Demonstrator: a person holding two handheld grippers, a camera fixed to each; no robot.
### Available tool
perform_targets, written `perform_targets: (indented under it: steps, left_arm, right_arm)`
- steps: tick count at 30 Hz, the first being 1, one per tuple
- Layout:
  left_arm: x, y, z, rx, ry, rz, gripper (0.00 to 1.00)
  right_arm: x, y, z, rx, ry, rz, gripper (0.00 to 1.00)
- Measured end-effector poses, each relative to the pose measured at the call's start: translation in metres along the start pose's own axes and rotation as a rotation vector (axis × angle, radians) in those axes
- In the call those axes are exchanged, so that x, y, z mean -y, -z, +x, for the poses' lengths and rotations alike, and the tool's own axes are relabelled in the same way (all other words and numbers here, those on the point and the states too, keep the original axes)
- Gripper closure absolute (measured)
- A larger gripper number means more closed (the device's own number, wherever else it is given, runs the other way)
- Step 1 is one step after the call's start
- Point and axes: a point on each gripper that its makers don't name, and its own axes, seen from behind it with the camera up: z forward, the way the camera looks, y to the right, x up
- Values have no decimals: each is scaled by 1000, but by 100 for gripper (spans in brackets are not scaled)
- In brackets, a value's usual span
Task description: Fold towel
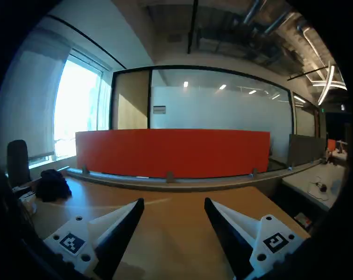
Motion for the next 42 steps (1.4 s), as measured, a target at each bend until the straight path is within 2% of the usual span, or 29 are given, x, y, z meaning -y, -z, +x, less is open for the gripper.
perform_targets:
  steps: [6,18,27,42]
  left_arm:
    - [-6,0,-7,-10,2,-5,7]
    - [-13,0,-20,-13,20,-2,7]
    - [-11,0,-28,-5,22,4,7]
    - [-12,-1,-36,3,20,-4,7]
  right_arm:
    - [0,2,-5,-8,16,2,0]
    - [-10,7,-10,-30,6,-4,0]
    - [-19,10,-9,-37,1,-16,0]
    - [-11,10,-8,-36,7,-5,0]
